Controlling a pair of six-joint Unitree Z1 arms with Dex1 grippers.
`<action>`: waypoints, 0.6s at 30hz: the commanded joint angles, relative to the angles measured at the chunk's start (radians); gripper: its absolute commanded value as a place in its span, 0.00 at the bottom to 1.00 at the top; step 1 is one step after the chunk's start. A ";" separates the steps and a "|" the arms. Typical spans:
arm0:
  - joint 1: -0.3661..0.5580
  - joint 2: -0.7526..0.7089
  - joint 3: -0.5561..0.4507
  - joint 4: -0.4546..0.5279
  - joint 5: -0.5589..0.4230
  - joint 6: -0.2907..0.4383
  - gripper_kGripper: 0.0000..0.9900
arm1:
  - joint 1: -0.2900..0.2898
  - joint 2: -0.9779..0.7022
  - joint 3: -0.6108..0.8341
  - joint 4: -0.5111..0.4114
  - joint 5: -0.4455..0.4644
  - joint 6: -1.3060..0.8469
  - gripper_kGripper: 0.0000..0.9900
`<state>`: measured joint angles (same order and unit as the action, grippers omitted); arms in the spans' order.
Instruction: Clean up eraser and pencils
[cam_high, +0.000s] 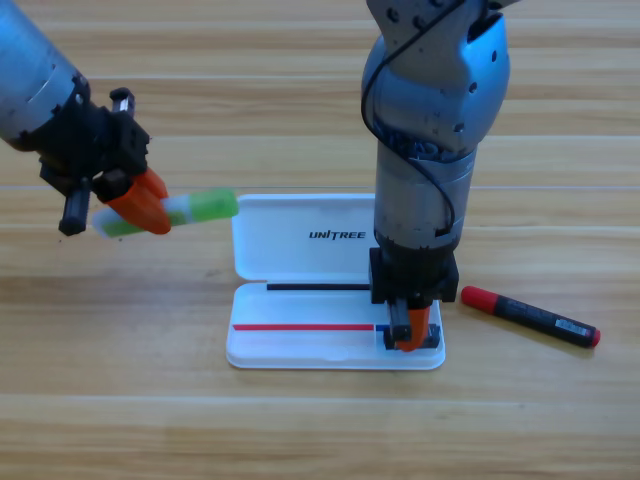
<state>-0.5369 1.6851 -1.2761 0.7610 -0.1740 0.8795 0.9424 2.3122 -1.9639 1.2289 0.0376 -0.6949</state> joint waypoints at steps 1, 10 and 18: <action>-0.017 0.045 0.003 0.011 -0.016 -0.011 0.00 | 0.010 0.038 0.022 0.023 -0.021 0.003 0.00; -0.034 0.041 -0.002 0.011 -0.016 -0.016 0.00 | -0.001 0.036 0.019 0.023 -0.027 0.003 0.62; -0.094 0.034 -0.017 0.021 0.024 -0.019 0.00 | -0.002 -0.011 0.023 0.023 -0.027 0.002 0.82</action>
<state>-0.5724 1.6949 -1.2904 0.7620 -0.1719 0.8714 0.9424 2.3118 -1.9639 1.2289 0.0215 -0.6949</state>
